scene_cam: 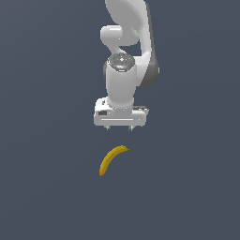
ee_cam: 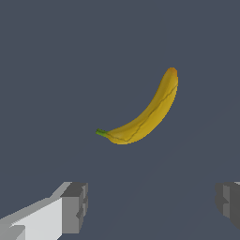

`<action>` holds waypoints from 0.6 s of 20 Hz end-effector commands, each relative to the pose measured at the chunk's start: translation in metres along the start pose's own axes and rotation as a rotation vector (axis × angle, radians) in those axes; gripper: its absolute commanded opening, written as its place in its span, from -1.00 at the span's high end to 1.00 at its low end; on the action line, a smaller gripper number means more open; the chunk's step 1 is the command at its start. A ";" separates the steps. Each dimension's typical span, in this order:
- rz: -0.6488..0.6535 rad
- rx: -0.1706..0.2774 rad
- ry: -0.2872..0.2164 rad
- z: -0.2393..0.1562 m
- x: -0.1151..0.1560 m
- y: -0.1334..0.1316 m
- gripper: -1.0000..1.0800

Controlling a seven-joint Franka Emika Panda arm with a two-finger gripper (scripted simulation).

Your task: Pick up the object and move it to a goal position.

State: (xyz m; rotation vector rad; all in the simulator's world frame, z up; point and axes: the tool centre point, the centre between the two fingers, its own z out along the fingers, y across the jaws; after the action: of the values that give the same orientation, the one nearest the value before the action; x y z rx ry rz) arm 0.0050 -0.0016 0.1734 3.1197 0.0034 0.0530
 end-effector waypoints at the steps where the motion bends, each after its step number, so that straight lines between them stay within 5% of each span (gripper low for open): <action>1: 0.000 0.000 0.000 0.000 0.000 0.000 -0.92; 12: 0.020 0.007 0.027 -0.017 0.010 0.000 -0.92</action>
State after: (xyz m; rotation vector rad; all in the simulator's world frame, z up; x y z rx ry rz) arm 0.0141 -0.0009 0.1900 3.1254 -0.0273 0.0947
